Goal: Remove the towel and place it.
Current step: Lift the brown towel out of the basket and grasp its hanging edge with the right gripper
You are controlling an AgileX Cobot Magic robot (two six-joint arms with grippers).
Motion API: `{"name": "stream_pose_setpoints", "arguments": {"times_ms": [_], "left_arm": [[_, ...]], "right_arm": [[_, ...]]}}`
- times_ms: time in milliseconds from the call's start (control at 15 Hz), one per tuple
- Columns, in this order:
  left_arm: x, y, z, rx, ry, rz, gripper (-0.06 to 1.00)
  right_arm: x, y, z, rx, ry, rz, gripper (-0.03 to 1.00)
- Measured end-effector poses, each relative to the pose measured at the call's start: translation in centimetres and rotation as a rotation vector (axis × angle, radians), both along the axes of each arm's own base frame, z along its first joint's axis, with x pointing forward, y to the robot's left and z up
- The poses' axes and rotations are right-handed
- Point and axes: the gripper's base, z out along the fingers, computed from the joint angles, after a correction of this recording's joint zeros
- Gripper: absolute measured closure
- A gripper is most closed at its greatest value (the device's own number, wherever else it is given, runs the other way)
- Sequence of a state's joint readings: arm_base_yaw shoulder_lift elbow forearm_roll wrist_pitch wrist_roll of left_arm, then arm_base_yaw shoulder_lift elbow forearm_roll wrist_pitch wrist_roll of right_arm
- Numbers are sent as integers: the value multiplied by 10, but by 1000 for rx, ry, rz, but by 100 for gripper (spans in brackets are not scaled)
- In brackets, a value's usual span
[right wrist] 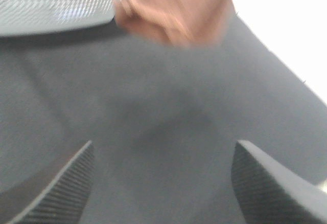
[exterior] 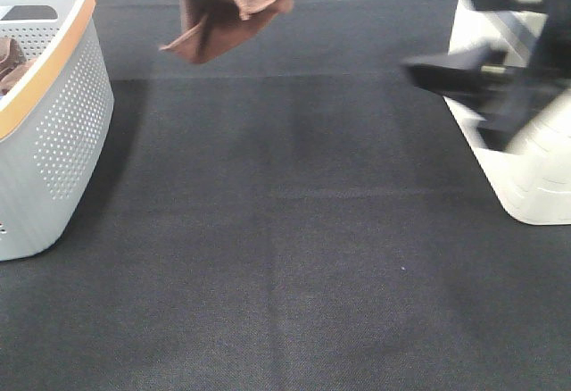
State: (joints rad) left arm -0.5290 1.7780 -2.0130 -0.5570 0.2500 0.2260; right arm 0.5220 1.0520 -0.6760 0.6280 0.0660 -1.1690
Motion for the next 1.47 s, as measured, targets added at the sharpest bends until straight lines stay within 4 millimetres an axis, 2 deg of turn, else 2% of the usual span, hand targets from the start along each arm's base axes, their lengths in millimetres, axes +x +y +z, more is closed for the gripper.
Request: {"name": "stream_pose_setpoints", "arguments": {"times_ms": [267,400,467,533,800,1067,1467], "left_arm": [[0,0,0,-3,-3,3,94],[0,0,1,-4,-5,4,94],[0,0,1,-4,-5,4,94],[0,0,1,-5,-6,4,94],[-2,-4,1,-9,-10,-4,94],[-4,-6,2,-12,-13,-9,94],[-4,-6,2,-13,-15,-8,94]], "right_arm": [[29,39,-21,7,-177,-84,26],[41,51,-30,10,-219,-120,26],[41,51,-30,10,-219,-120,26],[52,59,-37,12,-231,-132,26],[71,81,-46,1,-266,-69,29],[78,88,-63,-19,-244,-54,31],[82,85,-54,70,-314,-135,31]]}}
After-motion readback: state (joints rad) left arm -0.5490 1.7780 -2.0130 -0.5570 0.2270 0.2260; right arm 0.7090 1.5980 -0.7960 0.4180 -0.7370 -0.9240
